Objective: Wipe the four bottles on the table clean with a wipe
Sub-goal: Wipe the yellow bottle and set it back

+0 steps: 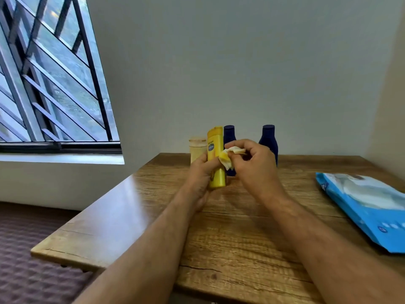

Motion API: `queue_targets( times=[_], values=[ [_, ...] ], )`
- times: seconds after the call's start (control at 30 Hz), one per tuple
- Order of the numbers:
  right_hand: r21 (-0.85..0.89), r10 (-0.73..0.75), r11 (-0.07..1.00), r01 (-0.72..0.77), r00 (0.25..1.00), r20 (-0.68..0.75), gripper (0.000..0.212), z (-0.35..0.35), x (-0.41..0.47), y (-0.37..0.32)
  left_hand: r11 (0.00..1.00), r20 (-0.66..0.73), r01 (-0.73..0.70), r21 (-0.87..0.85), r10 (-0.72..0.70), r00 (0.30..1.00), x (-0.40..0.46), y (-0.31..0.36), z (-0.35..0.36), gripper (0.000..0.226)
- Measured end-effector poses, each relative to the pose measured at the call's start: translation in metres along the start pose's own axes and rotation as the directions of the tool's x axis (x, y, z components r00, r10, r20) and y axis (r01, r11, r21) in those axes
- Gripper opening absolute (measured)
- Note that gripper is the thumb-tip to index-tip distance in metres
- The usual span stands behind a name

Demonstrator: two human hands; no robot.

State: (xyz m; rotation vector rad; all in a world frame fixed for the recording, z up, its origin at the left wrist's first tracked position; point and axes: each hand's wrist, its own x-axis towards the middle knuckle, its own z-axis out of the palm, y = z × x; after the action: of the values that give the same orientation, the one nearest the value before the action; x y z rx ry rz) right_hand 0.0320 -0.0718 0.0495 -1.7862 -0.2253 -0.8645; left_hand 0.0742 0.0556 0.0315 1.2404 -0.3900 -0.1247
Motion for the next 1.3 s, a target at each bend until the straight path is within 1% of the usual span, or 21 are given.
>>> queue_targets(
  times=[0.07,0.17,0.3,0.43,0.53,0.6,0.67,0.73,0.77,0.83,0.87,0.97,1.03,1.07,1.1,1.13,1.23,1.3],
  values=[
    [0.012,0.023,1.0,-0.023,1.0,0.001,0.016,-0.001,-0.001,0.008,1.0,0.016,-0.006,-0.008,0.006,1.0,0.0,-0.005,-0.002,0.049],
    [0.06,0.072,0.996,-0.069,0.996,-0.054,0.014,-0.004,-0.001,0.02,0.999,0.028,-0.031,-0.005,0.031,0.999,0.002,-0.007,-0.008,0.048],
    [0.149,0.111,0.983,-0.103,0.993,-0.046,0.017,-0.01,0.005,0.021,0.995,0.03,-0.044,0.092,0.041,0.999,0.002,-0.009,-0.007,0.048],
    [0.131,0.147,0.981,-0.142,0.989,-0.026,0.016,-0.013,0.008,0.023,0.986,0.024,-0.064,0.155,0.061,0.998,0.002,-0.014,-0.002,0.046],
    [0.092,0.162,0.982,-0.163,0.987,0.011,0.016,-0.012,0.007,0.027,0.987,0.047,-0.055,0.15,0.049,0.998,0.002,-0.016,0.0,0.05],
    [0.073,0.162,0.984,-0.163,0.987,0.022,0.017,-0.011,0.007,0.029,0.99,0.096,-0.053,0.131,0.041,0.995,0.0,-0.016,0.001,0.051],
    [0.089,0.159,0.984,-0.157,0.987,-0.013,0.014,-0.013,0.006,0.03,0.996,0.177,-0.045,0.08,0.03,0.984,-0.003,-0.015,0.002,0.047],
    [0.096,0.162,0.983,-0.156,0.985,-0.055,0.011,-0.016,0.006,0.029,0.997,0.201,-0.016,0.069,0.002,0.98,-0.005,-0.014,0.003,0.041],
    [0.093,0.164,0.983,-0.158,0.985,-0.056,0.009,-0.017,0.005,0.029,0.998,0.184,0.013,0.064,-0.025,0.983,-0.005,-0.013,0.004,0.05],
    [0.091,0.164,0.982,-0.163,0.987,0.002,0.007,-0.016,0.002,0.029,0.998,0.119,0.06,0.005,-0.06,0.991,-0.002,-0.012,0.004,0.07],
    [0.072,0.157,0.984,-0.16,0.986,0.048,0.007,-0.014,0.0,0.029,0.997,0.086,0.064,-0.031,-0.061,0.994,0.0,-0.013,0.002,0.071],
    [-0.093,0.111,0.991,-0.096,0.977,0.182,0.006,-0.008,-0.007,0.029,0.993,-0.011,0.085,-0.085,-0.086,0.996,0.005,-0.014,-0.003,0.062],
    [-0.207,0.089,0.978,-0.032,0.958,0.272,0.007,-0.007,-0.009,0.028,0.987,-0.034,0.111,-0.117,-0.116,0.993,0.005,-0.013,-0.004,0.06],
    [-0.241,0.078,0.971,-0.005,0.952,0.295,0.007,-0.008,-0.01,0.026,0.984,-0.027,0.123,-0.132,-0.128,0.991,0.005,-0.012,-0.004,0.06],
    [-0.257,0.059,0.966,0.018,0.956,0.287,0.007,-0.009,-0.01,0.025,0.981,-0.011,0.137,-0.134,-0.14,0.99,0.004,-0.011,-0.003,0.06],
    [-0.257,0.031,0.966,0.033,0.969,0.244,0.009,-0.011,-0.009,0.023,0.98,0.019,0.155,-0.123,-0.154,0.988,0.002,-0.01,-0.003,0.061],
    [-0.204,-0.034,0.978,0.036,0.999,0.015,0.01,-0.017,-0.006,0.019,0.981,0.095,0.194,-0.027,-0.191,0.977,-0.001,-0.01,-0.002,0.062],
    [-0.183,-0.05,0.982,0.036,0.996,-0.071,0.01,-0.018,-0.004,0.018,0.978,0.11,0.208,-0.002,-0.207,0.972,-0.001,-0.011,-0.002,0.061]
  ],
)
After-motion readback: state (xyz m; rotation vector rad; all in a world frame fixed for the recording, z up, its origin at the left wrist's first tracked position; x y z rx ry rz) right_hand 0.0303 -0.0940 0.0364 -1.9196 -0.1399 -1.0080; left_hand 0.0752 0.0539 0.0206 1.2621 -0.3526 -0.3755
